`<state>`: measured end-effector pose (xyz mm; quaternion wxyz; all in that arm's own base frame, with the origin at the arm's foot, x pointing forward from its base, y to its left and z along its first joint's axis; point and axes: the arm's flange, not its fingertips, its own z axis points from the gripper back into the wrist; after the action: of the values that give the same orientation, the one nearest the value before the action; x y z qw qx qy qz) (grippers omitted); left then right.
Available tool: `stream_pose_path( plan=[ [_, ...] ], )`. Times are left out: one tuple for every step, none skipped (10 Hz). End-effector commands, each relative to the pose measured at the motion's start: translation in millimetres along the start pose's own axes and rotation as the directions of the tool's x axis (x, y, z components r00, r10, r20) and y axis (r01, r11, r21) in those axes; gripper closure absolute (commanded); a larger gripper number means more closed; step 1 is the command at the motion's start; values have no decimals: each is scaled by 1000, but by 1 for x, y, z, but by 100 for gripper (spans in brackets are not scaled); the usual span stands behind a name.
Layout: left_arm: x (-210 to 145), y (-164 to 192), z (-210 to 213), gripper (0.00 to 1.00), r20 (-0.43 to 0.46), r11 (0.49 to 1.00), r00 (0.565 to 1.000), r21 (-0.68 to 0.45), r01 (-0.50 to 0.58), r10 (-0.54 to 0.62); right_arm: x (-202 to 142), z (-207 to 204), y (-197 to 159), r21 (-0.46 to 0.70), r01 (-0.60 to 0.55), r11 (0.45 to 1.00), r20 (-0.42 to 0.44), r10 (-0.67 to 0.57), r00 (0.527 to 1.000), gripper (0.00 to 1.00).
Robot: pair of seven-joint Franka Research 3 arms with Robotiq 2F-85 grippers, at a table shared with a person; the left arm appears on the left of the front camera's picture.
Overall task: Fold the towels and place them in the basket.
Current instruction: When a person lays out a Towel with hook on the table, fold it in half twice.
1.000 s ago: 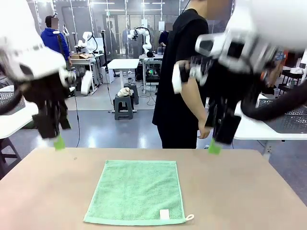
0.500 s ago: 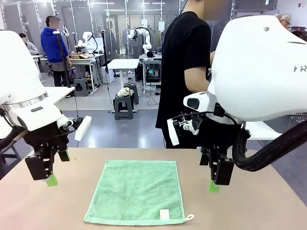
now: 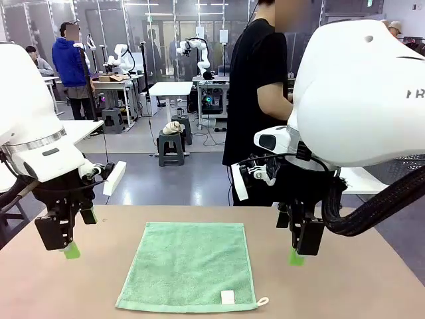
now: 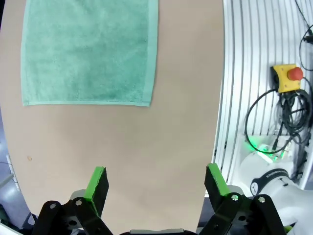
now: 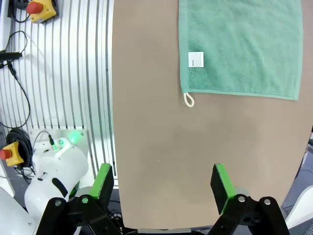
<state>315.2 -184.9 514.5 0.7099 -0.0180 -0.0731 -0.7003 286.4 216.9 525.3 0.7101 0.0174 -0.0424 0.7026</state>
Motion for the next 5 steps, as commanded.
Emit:
stream_pose_path(
  plan=[
    [2,0,2,0,-5,1000,1000,-8,-14,14,-1,1,2,1,13,1000,-1,-13,1000,0],
    [0,0,0,0,0,1000,1000,0,0,0,0,0,0,0,0,1000,0,0,1000,0],
    [16,0,-11,0,-3,1000,1000,18,11,-11,9,-7,1,-19,-14,1000,-4,14,1000,0],
    [29,2,-26,0,-15,1000,1000,2,26,-26,18,-19,-2,-19,-22,1000,-7,22,1000,0],
    [40,1,-40,0,-29,999,999,6,35,-34,25,-35,-6,-10,-21,1000,-28,20,999,0]
  ],
)
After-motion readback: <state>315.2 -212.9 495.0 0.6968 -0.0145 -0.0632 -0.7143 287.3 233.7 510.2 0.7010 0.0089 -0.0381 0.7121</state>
